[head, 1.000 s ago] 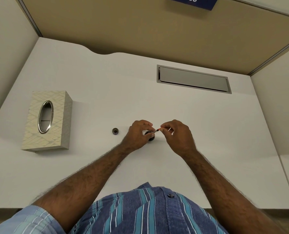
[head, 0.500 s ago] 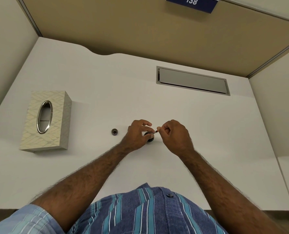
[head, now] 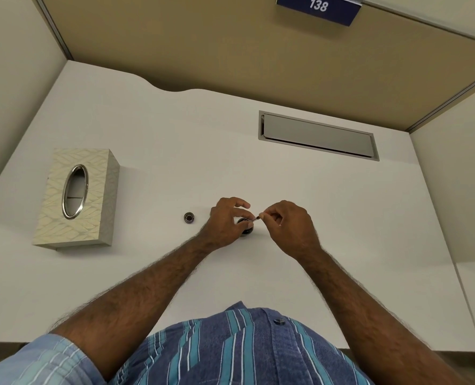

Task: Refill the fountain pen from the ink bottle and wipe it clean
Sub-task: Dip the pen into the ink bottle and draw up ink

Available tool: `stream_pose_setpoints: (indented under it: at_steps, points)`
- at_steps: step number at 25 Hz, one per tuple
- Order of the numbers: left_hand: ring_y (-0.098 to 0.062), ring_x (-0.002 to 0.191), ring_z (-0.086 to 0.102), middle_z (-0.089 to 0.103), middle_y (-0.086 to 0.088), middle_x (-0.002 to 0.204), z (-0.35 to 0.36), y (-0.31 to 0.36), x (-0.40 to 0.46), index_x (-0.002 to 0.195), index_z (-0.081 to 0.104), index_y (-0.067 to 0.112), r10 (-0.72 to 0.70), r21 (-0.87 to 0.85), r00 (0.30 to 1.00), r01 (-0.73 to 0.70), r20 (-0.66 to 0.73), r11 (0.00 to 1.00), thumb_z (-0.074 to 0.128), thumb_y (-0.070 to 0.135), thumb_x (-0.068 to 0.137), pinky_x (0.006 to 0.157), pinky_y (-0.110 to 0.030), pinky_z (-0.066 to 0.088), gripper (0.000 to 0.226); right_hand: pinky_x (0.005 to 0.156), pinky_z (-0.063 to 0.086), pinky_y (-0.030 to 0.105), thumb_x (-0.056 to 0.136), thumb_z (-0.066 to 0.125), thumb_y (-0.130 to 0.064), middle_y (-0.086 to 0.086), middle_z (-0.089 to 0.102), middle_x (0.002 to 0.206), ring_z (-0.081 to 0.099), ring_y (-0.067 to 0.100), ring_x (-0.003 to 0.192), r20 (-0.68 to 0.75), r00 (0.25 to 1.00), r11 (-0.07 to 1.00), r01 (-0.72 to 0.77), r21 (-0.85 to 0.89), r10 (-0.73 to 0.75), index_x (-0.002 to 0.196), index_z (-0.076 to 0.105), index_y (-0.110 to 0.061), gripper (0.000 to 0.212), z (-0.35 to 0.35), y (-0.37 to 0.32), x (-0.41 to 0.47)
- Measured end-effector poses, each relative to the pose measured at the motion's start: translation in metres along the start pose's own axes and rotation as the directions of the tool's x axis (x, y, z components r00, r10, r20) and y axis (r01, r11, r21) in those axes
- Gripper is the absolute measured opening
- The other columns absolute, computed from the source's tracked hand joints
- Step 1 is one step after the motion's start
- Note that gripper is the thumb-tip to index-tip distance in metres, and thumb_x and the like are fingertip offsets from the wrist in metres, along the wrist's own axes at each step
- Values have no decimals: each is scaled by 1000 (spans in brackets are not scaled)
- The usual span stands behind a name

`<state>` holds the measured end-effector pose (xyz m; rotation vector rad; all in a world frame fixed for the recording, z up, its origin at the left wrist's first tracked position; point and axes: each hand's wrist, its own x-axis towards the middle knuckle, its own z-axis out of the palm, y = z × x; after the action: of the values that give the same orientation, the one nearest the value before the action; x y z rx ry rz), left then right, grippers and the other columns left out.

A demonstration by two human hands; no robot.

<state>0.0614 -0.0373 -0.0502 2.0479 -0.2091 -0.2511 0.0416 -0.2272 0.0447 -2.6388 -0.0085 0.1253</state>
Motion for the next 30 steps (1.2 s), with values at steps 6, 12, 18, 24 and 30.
stream_pose_setpoints:
  at_steps: [6, 12, 18, 24, 30]
  points:
    - [-3, 123, 43, 60, 25, 121, 1, -2, 0, 96, 80, 35, 14, 31, 1000, -14, -10, 999, 79, 34, 87, 110, -52, 37, 9, 63, 40, 26, 96, 67, -56, -12, 63, 80, 58, 1, 73, 5, 998, 998, -67, 13, 67, 82, 63, -30, 30, 4, -4, 1]
    - [-5, 124, 44, 62, 25, 121, 0, -2, 1, 95, 79, 34, 12, 0, 1000, -12, -1, 1000, 79, 32, 87, 112, -51, 33, 8, 73, 51, 27, 94, 75, -39, -14, 72, 90, 63, 2, 73, -22, 1000, 998, -1, 64, 3, 99, 78, -28, 12, -2, -1, -4]
    - [-3, 124, 42, 62, 23, 123, 0, -2, 1, 95, 79, 36, 16, 12, 1000, -16, -2, 1000, 79, 32, 88, 112, -49, 32, 8, 65, 40, 24, 94, 74, -47, -15, 64, 77, 57, 3, 68, -49, 997, 998, -59, -2, 59, 83, 72, -28, 22, 1, -1, -4]
    - [-2, 123, 42, 61, 23, 123, -1, -2, 2, 94, 79, 38, 18, 27, 1000, -18, -2, 999, 78, 34, 88, 112, -49, 34, 7, 77, 55, 31, 94, 77, -37, -13, 74, 93, 67, 6, 75, -33, 999, 994, -9, 108, 13, 101, 79, -27, 13, -1, -1, -6]
    - [15, 121, 35, 58, 35, 117, 1, -5, 1, 95, 77, 39, 12, 33, 1000, -12, -2, 999, 77, 33, 88, 113, -47, 32, 9, 69, 47, 27, 93, 75, -40, -12, 70, 82, 62, 4, 73, -58, 996, 996, -63, 69, 68, 86, 77, -25, 18, 4, 1, -5]
